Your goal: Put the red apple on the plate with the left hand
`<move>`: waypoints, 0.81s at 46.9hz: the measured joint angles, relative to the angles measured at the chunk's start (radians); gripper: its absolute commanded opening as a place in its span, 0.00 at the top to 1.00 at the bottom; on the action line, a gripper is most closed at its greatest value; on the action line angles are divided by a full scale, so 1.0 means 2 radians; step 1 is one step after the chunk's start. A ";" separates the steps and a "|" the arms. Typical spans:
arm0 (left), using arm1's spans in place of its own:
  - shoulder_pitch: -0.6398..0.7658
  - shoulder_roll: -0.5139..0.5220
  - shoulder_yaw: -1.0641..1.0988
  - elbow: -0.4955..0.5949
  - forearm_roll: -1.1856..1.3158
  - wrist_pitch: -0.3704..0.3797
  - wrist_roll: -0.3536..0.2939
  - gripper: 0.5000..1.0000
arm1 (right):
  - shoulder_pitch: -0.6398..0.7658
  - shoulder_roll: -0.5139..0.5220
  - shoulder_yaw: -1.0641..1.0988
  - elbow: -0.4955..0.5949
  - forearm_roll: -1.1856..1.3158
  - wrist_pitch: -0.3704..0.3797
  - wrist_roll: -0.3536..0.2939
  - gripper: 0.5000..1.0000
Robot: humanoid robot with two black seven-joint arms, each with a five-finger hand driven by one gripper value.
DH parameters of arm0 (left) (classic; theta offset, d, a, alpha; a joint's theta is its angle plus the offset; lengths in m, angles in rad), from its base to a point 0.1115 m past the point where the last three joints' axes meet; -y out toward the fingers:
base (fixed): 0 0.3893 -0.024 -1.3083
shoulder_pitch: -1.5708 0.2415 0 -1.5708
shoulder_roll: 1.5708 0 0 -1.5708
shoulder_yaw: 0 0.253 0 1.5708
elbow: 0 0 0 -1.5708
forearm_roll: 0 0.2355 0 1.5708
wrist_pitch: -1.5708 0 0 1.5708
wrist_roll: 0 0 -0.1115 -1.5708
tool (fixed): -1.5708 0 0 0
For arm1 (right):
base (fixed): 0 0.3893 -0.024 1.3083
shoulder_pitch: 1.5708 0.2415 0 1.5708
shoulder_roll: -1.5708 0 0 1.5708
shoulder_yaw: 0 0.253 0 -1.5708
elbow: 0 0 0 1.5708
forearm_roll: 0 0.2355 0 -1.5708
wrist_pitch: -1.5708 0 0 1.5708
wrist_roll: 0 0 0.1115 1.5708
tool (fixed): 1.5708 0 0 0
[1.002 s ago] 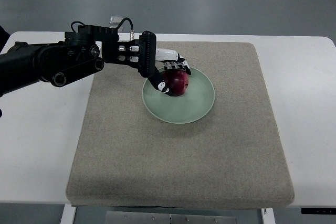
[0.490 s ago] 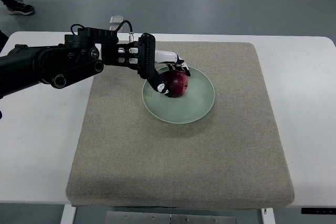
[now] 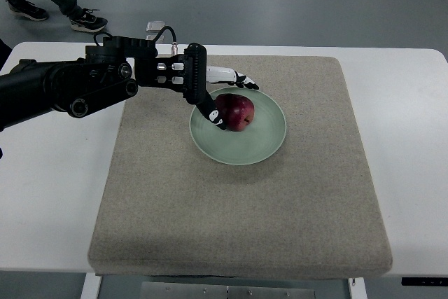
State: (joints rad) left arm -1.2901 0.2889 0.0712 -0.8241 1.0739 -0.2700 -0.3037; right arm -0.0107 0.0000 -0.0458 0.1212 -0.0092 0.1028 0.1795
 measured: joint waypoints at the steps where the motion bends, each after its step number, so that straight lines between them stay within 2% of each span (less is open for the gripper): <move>1: 0.000 0.001 -0.001 0.000 0.000 0.000 0.000 0.05 | 0.000 0.000 0.000 0.000 0.000 0.000 0.000 0.07; 9: 0.000 0.009 -0.009 0.016 0.000 -0.001 0.000 0.05 | 0.000 0.000 0.000 0.000 0.000 0.000 0.000 0.07; 21: 0.001 0.016 -0.010 0.087 -0.004 0.000 0.000 0.03 | 0.000 0.000 0.000 0.000 0.000 0.000 0.000 0.07; 38: 0.002 0.009 -0.010 0.171 -0.042 0.046 0.000 0.02 | 0.000 0.000 0.000 0.000 0.000 0.000 0.000 0.07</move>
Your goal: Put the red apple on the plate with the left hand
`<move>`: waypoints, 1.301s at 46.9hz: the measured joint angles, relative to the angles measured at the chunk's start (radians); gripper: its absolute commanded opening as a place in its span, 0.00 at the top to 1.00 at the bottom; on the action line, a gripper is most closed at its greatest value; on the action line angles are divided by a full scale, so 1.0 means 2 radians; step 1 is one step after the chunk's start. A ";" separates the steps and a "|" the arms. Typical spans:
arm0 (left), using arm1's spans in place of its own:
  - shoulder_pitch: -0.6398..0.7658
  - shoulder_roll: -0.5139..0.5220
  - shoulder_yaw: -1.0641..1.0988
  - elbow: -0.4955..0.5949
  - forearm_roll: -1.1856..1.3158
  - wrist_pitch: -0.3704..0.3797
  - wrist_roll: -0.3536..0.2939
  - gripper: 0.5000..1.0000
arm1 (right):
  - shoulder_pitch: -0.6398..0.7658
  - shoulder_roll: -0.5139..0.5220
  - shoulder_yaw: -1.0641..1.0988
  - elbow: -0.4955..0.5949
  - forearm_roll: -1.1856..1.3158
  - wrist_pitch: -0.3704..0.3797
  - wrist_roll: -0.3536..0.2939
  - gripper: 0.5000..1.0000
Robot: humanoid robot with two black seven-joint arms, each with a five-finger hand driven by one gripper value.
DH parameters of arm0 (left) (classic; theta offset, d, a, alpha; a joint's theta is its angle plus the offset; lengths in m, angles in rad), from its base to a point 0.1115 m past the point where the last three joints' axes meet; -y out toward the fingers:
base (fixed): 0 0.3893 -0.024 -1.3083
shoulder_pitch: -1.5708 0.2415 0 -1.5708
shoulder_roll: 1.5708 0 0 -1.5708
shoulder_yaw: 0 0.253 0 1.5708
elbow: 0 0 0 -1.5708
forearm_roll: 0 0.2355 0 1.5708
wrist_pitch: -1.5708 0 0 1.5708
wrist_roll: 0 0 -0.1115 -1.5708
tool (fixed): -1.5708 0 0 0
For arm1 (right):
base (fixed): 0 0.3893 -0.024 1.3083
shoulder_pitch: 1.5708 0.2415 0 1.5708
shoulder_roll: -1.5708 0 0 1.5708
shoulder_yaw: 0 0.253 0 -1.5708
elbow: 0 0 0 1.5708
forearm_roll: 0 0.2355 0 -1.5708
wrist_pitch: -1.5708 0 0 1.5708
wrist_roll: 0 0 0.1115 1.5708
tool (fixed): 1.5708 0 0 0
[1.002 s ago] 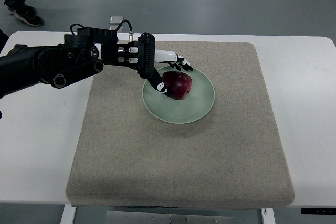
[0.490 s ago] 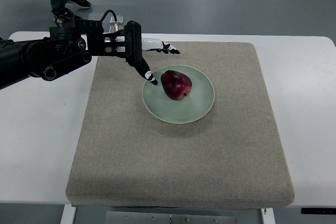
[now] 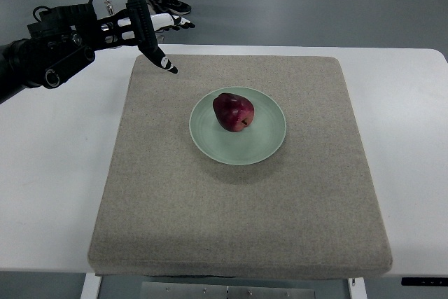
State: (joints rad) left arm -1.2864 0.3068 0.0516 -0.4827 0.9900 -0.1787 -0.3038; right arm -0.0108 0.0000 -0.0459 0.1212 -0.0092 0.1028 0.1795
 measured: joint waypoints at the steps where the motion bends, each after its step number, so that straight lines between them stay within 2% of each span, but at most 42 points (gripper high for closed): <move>1: 0.001 -0.001 0.000 0.005 -0.004 0.003 0.000 0.02 | 0.000 0.000 0.000 0.000 0.000 0.000 0.000 0.07; 13: 0.014 -0.037 0.001 0.072 -0.123 0.046 0.020 0.02 | 0.000 0.000 0.000 0.000 0.000 0.000 0.000 0.07; 18: 0.015 -0.054 0.001 0.099 -0.182 0.047 0.050 0.02 | 0.000 0.000 0.000 0.000 0.000 0.000 0.000 0.08; 25: 0.018 -0.061 0.000 0.108 -0.290 0.048 0.106 0.02 | 0.000 0.000 0.000 0.000 0.000 0.000 0.000 0.07; 31: 0.019 -0.064 -0.003 0.110 -0.378 0.053 0.120 0.03 | 0.000 0.000 0.000 0.000 0.000 0.000 0.000 0.07; 38: 0.029 -0.074 -0.027 0.122 -0.443 0.055 0.102 0.03 | 0.000 0.000 0.000 0.000 0.000 0.000 0.000 0.07; 45: 0.046 -0.079 -0.067 0.131 -0.451 0.052 0.046 0.03 | 0.000 0.000 0.000 0.000 0.000 0.000 0.000 0.07; 51: 0.065 -0.083 -0.107 0.131 -0.453 0.044 0.012 0.03 | 0.000 0.000 0.000 0.000 0.000 0.000 0.000 0.07; 61: 0.094 -0.083 -0.193 0.131 -0.458 0.003 -0.018 0.02 | 0.000 0.000 0.000 0.000 0.000 0.000 0.000 0.07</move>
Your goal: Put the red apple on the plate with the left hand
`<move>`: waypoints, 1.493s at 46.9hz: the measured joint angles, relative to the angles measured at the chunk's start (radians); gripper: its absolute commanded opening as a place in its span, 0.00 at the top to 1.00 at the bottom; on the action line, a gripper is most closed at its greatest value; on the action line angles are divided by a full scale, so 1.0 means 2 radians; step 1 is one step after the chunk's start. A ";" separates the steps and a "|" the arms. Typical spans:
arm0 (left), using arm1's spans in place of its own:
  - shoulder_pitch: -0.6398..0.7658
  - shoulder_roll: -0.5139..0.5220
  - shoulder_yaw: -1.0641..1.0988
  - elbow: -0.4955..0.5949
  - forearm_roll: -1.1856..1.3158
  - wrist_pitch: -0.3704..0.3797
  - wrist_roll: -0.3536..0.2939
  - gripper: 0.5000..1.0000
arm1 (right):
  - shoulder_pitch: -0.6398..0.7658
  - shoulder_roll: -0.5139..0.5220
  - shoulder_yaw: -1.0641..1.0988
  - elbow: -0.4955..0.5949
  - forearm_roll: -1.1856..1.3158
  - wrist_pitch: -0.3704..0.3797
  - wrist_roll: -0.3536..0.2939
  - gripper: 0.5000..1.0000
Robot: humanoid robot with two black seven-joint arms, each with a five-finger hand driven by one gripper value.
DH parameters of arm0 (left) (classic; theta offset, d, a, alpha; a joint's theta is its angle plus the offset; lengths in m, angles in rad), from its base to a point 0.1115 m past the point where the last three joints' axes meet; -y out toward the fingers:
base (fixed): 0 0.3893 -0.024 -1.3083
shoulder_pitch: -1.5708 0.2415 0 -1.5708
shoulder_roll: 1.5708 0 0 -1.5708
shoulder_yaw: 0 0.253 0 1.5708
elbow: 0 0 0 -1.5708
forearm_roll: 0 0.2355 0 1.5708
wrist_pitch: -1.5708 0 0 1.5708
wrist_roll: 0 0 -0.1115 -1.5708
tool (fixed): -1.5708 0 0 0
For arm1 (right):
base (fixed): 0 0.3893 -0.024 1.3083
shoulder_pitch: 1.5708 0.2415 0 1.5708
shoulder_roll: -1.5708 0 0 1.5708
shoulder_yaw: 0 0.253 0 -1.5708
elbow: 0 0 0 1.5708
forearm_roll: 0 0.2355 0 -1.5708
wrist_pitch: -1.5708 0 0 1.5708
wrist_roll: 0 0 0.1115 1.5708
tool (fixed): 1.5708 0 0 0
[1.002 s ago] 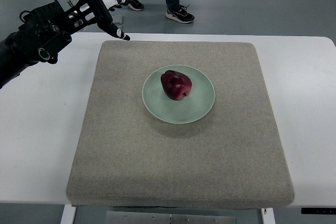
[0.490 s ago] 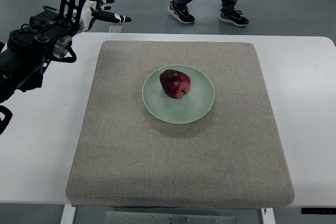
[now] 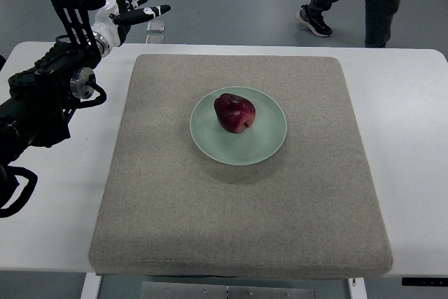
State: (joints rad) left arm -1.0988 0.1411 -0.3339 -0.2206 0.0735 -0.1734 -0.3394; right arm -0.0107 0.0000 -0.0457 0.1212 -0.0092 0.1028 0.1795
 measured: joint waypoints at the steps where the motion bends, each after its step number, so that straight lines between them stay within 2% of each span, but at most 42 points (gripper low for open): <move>1: 0.002 0.000 -0.007 0.000 -0.003 -0.004 0.000 0.02 | 0.000 0.000 0.000 0.000 0.000 0.000 0.000 0.07; 11: 0.013 0.000 -0.040 0.000 -0.086 -0.030 -0.001 0.02 | 0.000 0.000 0.000 0.000 0.000 0.000 0.000 0.07; 33: 0.011 -0.011 -0.077 -0.004 -0.114 0.015 0.010 0.02 | 0.000 0.000 0.000 0.000 0.000 0.000 0.000 0.07; 58: 0.009 -0.016 -0.090 -0.006 -0.113 0.013 0.009 0.02 | 0.000 0.000 0.000 0.008 -0.001 -0.002 0.000 0.07; 64: 0.009 -0.015 -0.091 -0.006 -0.114 0.013 0.009 0.02 | -0.001 0.000 0.000 0.048 -0.002 0.013 0.000 0.07; 70: 0.010 -0.016 -0.091 -0.005 -0.114 0.013 0.009 0.02 | -0.005 0.000 -0.002 0.062 -0.003 0.042 0.000 0.07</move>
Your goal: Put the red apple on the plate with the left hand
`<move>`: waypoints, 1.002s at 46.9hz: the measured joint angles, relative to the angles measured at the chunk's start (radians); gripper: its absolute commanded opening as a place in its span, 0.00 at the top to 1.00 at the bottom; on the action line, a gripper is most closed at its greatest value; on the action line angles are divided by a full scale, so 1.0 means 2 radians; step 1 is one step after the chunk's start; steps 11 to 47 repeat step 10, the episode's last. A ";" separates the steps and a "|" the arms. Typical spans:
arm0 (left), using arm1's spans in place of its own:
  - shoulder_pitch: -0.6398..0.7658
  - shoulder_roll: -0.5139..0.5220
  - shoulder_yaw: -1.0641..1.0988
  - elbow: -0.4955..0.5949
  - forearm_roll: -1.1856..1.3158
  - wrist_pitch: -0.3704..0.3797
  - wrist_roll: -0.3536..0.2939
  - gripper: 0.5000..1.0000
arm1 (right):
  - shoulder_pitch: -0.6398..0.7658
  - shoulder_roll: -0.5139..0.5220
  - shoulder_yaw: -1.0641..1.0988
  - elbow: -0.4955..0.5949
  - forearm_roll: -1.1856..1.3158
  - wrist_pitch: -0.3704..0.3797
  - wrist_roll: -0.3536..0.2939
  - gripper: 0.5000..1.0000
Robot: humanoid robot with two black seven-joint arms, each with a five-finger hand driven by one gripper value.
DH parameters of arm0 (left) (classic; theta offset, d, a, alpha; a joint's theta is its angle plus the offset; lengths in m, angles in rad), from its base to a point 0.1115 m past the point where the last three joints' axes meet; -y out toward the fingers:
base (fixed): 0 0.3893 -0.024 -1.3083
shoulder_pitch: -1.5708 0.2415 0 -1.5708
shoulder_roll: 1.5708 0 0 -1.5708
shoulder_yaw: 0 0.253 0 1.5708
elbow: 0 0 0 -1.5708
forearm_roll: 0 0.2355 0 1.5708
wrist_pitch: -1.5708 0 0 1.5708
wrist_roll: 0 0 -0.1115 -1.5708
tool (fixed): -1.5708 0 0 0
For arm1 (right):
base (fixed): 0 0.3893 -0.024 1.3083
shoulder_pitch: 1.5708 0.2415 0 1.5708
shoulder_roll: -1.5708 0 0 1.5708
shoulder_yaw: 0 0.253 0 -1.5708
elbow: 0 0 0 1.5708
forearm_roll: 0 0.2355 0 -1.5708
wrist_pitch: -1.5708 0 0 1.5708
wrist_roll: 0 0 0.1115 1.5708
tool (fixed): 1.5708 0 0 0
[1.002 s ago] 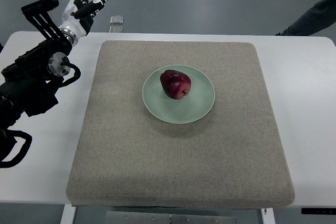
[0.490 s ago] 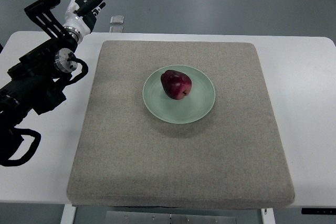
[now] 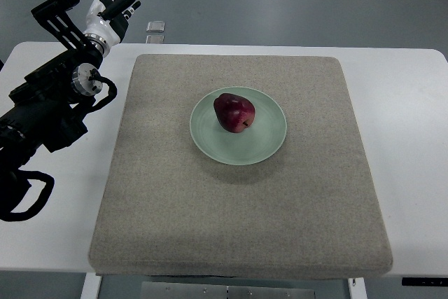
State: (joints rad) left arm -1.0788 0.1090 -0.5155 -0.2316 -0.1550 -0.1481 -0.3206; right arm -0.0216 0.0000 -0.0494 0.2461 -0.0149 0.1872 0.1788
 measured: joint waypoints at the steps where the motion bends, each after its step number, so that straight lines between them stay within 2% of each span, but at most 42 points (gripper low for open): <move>1: 0.000 0.000 0.000 0.000 0.000 0.000 0.000 0.02 | 0.000 0.000 0.000 0.000 -0.001 0.003 0.000 0.07; 47: -0.001 -0.005 -0.001 -0.001 -0.001 0.002 0.000 0.02 | 0.000 0.000 -0.001 -0.003 -0.001 0.007 -0.003 0.07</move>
